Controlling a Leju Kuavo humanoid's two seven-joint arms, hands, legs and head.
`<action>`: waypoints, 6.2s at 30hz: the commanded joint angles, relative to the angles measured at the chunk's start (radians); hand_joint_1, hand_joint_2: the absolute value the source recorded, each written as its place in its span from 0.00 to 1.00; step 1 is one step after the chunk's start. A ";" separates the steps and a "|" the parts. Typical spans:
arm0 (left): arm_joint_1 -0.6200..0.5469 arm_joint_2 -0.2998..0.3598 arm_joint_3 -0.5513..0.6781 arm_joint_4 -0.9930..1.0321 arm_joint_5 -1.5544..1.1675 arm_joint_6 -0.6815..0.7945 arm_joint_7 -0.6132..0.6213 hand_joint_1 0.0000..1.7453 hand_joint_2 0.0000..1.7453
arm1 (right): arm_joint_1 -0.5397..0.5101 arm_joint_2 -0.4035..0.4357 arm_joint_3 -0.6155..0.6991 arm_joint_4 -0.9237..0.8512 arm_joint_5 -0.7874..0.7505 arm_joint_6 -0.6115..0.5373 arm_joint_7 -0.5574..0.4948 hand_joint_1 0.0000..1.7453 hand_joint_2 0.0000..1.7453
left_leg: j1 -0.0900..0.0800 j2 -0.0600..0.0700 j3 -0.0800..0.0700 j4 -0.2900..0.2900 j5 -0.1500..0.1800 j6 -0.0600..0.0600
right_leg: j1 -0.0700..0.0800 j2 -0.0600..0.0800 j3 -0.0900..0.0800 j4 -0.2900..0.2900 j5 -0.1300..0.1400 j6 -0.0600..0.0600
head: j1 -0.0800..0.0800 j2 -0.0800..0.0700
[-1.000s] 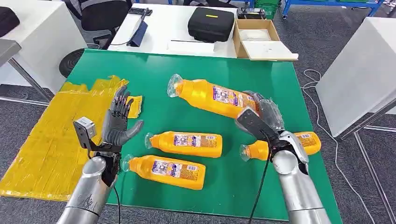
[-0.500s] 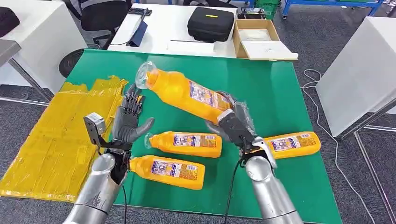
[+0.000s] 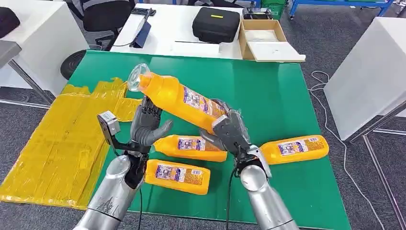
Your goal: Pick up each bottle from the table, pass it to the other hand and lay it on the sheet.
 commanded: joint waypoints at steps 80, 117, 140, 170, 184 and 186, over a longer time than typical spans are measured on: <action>0.004 0.011 0.035 -0.044 0.101 -0.042 0.030 1.00 1.00 | -0.094 0.126 0.323 0.404 0.166 -0.022 0.040 0.95 1.00 | 0.003 -0.001 0.004 0.001 -0.002 -0.006 | 0.002 -0.002 0.004 0.000 -0.002 -0.004 | 0.001 0.000; -0.356 0.276 0.197 0.334 -1.656 0.979 0.448 1.00 1.00 | -0.001 -0.078 0.076 -0.019 -0.024 0.051 -0.085 0.00 0.00 | 0.003 0.004 0.002 0.000 0.002 -0.006 | 0.002 0.003 0.002 -0.001 0.003 -0.005 | 0.000 0.000; -0.312 0.372 -0.307 0.670 -1.759 0.979 0.788 0.80 1.00 | -0.060 -0.171 0.265 -0.003 -0.095 0.078 -0.191 0.00 0.00 | 0.002 0.001 0.003 -0.001 0.003 -0.006 | 0.001 0.000 0.004 -0.002 0.003 -0.004 | 0.000 0.000; -0.182 0.314 0.011 0.496 -1.753 0.979 0.725 0.00 0.00 | -0.030 -0.241 0.364 -0.049 -0.106 0.085 -0.177 0.00 0.00 | 0.002 0.001 0.000 0.000 0.004 -0.005 | 0.002 0.000 0.000 -0.001 0.003 -0.003 | 0.000 0.000; -0.192 0.192 0.705 0.288 -0.631 0.808 -0.160 0.00 0.00 | 0.026 -0.342 0.232 -0.058 -0.047 -0.020 -0.157 0.00 0.00 | 0.002 0.002 -0.001 0.000 0.004 -0.005 | 0.001 0.000 -0.002 -0.001 0.004 -0.003 | 0.000 0.000; -0.042 0.225 0.645 0.005 -0.324 0.700 -0.151 0.00 0.00 | 0.047 -0.388 0.141 -0.068 -0.032 -0.020 -0.151 0.00 1.00 | 0.001 0.004 0.000 0.000 0.004 -0.005 | 0.001 0.001 -0.002 -0.001 0.005 -0.005 | 0.000 0.000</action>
